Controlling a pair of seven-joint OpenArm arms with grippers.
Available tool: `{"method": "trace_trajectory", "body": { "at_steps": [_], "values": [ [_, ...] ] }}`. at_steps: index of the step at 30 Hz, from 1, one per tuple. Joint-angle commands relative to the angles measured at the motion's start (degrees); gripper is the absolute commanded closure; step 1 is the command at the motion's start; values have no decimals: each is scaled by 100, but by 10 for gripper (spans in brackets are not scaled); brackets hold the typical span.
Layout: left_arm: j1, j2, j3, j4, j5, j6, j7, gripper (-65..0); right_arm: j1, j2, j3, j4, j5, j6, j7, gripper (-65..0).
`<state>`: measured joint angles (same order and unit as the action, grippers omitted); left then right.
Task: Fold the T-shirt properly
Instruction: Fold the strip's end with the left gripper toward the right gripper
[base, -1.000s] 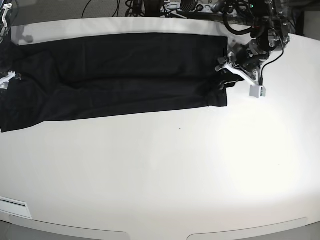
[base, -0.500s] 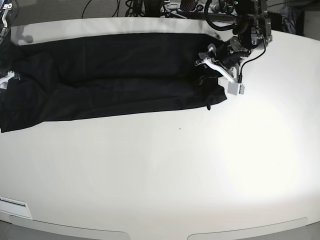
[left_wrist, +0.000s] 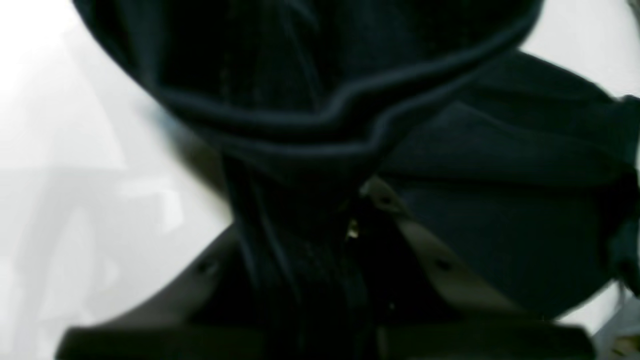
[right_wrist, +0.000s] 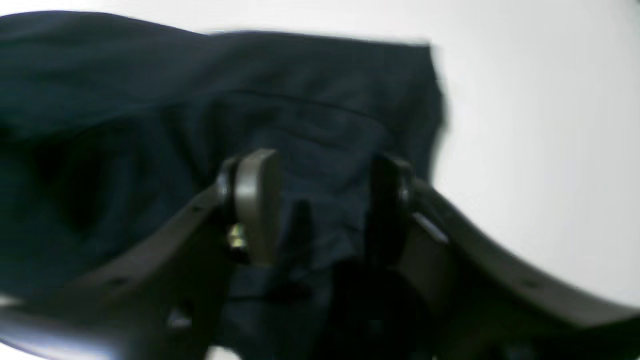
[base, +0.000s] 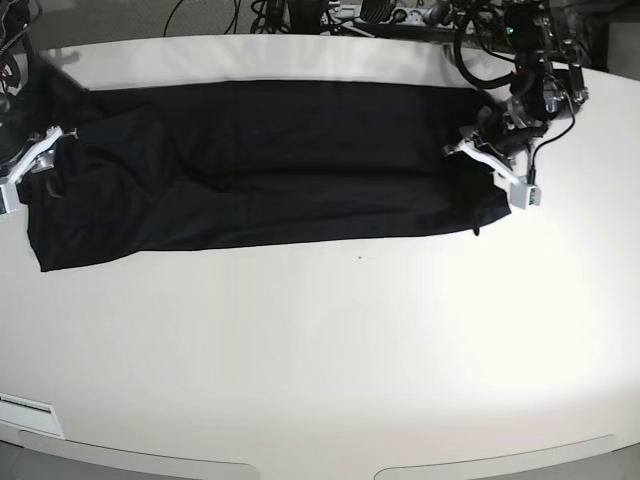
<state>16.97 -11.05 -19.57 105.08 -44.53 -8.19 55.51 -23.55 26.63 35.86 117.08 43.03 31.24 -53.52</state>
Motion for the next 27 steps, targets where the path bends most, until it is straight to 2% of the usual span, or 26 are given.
{"method": "trace_trajectory", "body": {
  "at_steps": [1, 3, 6, 11, 15, 19, 27],
  "values": [
    [-20, -116, -44, 68, -105, -55, -13, 0, 37, 94, 55, 94, 280, 142, 125, -212],
    [-17, -256, -52, 66, -284, -201, 26, 0, 35, 66, -24, 94, 678, 334, 146, 0],
    [-15, -317, -48, 66, -557, -448, 72, 0, 35, 68, -367, 46, 428, 313, 549, 0],
    [-15, -326, -48, 66, -872, -723, 197, 0, 61, 68, -1377, -553, -1091, 302, 1674, 0],
    [-20, -328, -48, 66, -1191, -962, 234, 0, 358, 68, -2072, -1554, -1996, -24, 1840, 0],
    [-17, -328, -48, 68, -2002, -1495, 540, 0, 570, 68, -2328, -2334, -2055, -46, 1838, 0],
    [-81, -326, -48, 221, -3930, -2500, 1263, 0, 575, 68, -2328, -2369, -1886, -17, 1574, 0]
  ]
}}
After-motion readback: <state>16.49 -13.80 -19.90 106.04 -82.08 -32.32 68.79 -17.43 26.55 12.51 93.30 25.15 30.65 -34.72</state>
